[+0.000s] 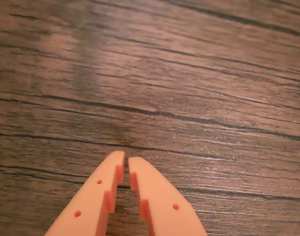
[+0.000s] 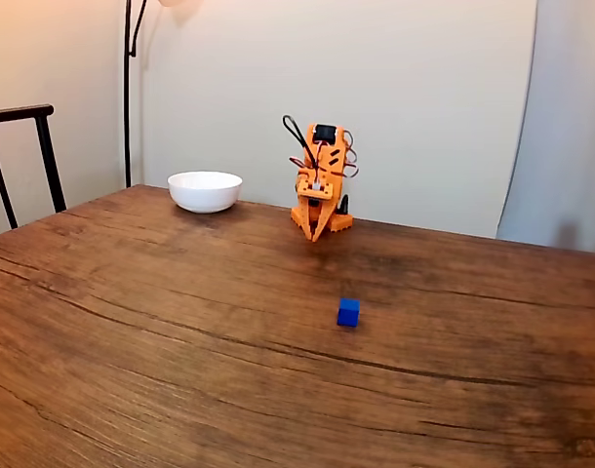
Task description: Grasp the cube and drop it in the bowl
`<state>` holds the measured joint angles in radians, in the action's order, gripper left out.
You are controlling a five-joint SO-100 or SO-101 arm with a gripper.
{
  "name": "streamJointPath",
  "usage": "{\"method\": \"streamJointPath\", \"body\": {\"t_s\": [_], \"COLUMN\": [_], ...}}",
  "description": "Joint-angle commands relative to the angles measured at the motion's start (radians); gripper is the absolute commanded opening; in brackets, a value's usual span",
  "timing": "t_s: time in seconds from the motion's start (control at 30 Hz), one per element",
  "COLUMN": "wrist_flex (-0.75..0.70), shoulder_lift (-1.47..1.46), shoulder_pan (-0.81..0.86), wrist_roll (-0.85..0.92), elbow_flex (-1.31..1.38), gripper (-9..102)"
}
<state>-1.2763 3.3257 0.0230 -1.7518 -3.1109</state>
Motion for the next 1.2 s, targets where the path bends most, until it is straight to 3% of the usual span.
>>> {"method": "streamJointPath", "body": {"t_s": [0.0, 0.1, 0.43, 0.77, 1.17], "wrist_flex": [0.029, 0.071, 0.011, 0.267, 0.537], "shoulder_lift": [-0.008, -0.018, -0.089, -0.776, -1.331], "shoulder_pan": [-0.063, -0.109, -0.084, -0.132, -0.242], "wrist_roll": [-0.014, -0.043, -0.038, -0.052, -0.037], "elbow_flex": [0.075, 0.179, 0.523, 0.865, 1.049], "gripper": [0, 0, 0, 1, 21]}}
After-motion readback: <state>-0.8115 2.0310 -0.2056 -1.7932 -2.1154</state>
